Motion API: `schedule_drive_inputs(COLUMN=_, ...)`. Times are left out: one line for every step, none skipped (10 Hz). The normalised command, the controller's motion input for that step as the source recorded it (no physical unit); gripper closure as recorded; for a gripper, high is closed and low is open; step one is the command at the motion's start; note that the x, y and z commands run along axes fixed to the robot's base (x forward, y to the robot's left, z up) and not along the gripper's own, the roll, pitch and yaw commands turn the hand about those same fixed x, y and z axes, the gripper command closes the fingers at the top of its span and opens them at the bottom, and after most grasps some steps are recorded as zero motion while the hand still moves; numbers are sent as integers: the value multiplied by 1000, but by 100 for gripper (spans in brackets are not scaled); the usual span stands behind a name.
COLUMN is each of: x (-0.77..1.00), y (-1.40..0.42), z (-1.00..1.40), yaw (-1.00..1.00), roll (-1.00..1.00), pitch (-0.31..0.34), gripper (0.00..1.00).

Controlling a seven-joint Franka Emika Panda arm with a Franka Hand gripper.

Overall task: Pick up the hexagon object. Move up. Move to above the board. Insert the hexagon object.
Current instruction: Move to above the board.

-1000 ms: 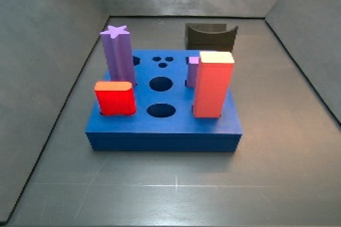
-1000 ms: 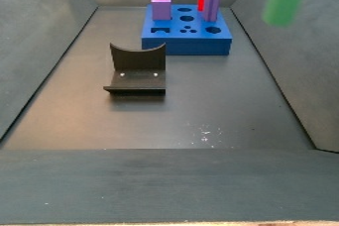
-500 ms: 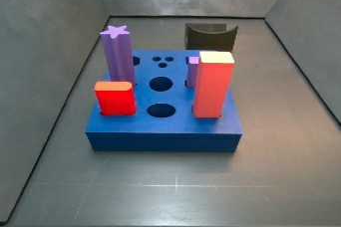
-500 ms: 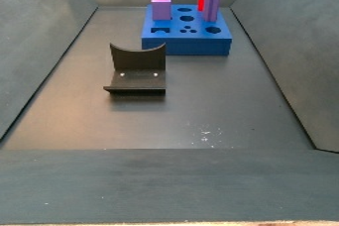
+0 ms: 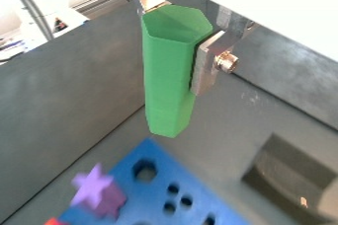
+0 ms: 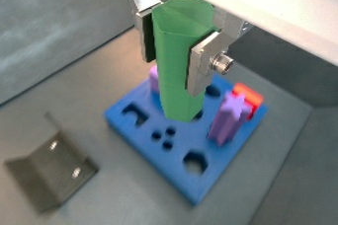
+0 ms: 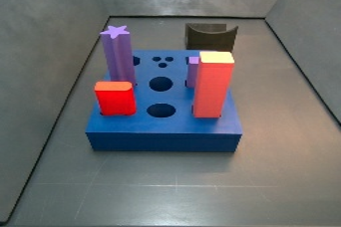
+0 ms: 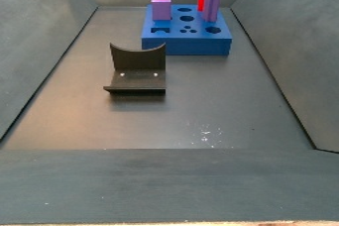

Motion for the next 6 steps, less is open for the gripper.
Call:
schedule_drive_inputs(x=449, y=-1000, z=253, yaw=7, roll=1, pitch=124, gripper=100)
schedule_drive_inputs(x=463, y=-1000, z=256, yaw=8, roll=-2, pitch=129, gripper=100)
schedule_drive_inputs(x=497, y=-1000, z=263, yaw=10, roll=14, pitch=134, gripper=100)
schedule_drive_inputs(x=399, y=-755, z=199, yaw=12, roll=26, pitch=131, gripper=100)
schedule_drive_inputs(x=253, y=-398, z=112, yaw=4, roll=44, pitch=129, gripper=100)
schedule_drive_inputs(x=193, y=-276, z=84, yaw=8, roll=45, pitch=115, gripper=100)
